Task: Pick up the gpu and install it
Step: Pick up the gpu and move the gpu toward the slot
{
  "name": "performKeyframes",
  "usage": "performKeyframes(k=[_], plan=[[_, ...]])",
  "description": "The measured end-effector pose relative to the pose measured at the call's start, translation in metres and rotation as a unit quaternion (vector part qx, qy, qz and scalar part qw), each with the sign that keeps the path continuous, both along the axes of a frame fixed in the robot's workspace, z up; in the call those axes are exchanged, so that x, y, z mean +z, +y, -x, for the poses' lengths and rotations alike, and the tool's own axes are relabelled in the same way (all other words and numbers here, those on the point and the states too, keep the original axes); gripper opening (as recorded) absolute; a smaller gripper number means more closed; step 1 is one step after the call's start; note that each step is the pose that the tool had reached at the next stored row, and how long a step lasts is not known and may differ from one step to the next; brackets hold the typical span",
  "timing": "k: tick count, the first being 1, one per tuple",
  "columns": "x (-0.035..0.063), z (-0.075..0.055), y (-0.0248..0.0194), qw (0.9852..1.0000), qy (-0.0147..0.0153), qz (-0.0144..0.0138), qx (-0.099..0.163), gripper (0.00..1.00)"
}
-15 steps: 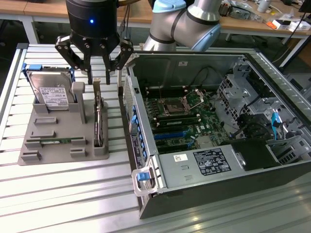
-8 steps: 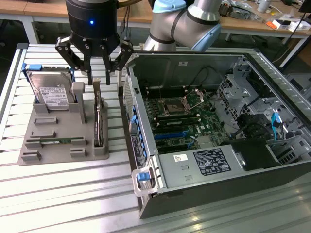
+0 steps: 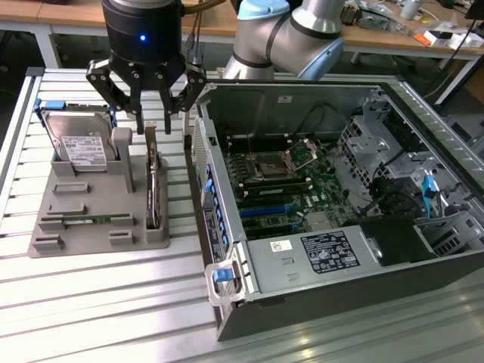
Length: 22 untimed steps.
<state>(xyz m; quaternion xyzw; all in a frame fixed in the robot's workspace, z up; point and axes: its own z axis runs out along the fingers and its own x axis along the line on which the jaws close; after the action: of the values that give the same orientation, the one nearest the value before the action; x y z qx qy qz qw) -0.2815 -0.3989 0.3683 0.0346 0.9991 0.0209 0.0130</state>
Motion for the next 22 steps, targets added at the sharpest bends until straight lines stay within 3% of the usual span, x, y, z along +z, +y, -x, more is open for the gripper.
performKeyframes(k=[22], plan=[[-0.01, 0.0001, 0.0, 1.0, 0.0, 0.0, 0.001, 0.42]])
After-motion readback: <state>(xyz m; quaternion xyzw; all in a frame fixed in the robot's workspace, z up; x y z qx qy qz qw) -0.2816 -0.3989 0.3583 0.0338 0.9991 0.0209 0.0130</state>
